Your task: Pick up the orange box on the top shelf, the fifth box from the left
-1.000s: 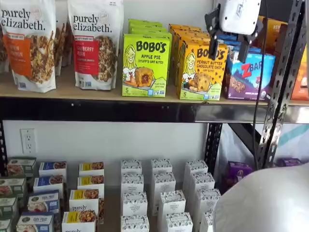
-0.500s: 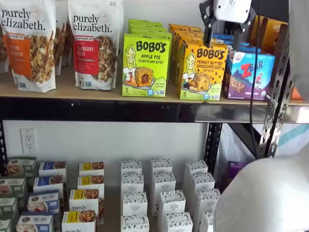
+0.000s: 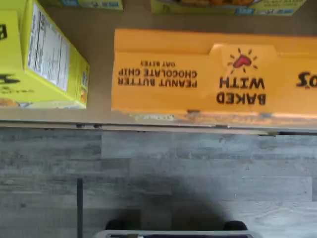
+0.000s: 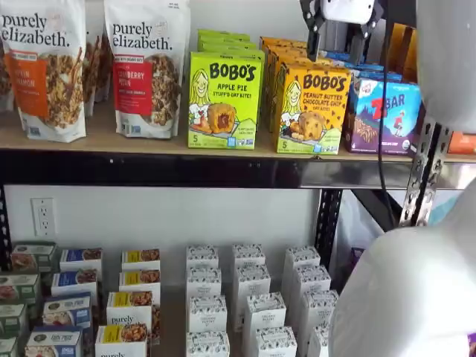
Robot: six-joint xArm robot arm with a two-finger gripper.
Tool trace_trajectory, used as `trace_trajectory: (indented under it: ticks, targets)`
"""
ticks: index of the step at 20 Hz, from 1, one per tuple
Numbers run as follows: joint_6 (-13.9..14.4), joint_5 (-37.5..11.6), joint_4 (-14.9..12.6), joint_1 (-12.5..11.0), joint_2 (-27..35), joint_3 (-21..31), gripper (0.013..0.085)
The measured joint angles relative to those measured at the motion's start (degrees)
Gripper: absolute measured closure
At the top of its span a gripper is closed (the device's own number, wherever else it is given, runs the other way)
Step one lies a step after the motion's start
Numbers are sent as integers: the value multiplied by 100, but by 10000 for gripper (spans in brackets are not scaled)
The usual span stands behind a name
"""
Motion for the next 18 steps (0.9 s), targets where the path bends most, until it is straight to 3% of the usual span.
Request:
trace_trajectory:
  ticks: [18]
  targets:
    - [-62, 105, -235, 29, 1191, -1276, 130]
